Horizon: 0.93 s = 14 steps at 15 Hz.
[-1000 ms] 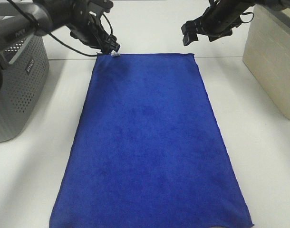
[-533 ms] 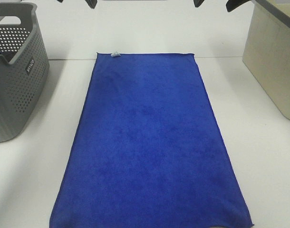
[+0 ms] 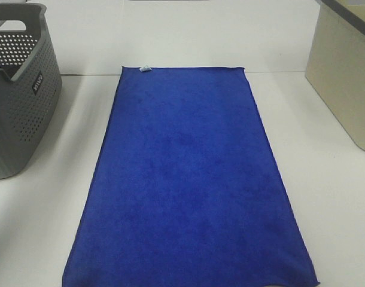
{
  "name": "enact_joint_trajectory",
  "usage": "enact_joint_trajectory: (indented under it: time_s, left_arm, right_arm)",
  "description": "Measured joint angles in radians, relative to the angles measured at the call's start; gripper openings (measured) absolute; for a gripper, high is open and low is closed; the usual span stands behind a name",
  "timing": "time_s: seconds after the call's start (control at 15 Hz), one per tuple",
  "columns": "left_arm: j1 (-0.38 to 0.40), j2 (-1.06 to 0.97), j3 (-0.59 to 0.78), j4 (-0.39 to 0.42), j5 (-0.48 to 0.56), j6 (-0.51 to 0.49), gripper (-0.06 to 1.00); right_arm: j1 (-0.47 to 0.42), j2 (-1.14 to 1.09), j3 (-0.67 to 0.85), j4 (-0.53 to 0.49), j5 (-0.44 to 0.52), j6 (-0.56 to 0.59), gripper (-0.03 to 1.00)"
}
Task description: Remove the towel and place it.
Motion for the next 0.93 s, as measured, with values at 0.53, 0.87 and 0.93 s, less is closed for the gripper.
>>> enact_joint_trajectory:
  time_s: [0.53,0.87,0.93]
  left_arm:
    - [0.214,-0.057,0.047,-0.081,0.000,0.014,0.75]
    - [0.214,-0.347,0.532,-0.081,-0.004,0.014,0.75]
    - [0.214,-0.458,0.684,-0.070,-0.002,0.015,0.75]
  right_arm:
    - [-0.112,-0.035,0.003,-0.090,0.000,-0.011,0.82]
    - [-0.111,-0.361,0.489,-0.076,-0.003,-0.026,0.82]
    - [-0.111,-0.472,0.645,-0.094,-0.002,-0.027,0.82]
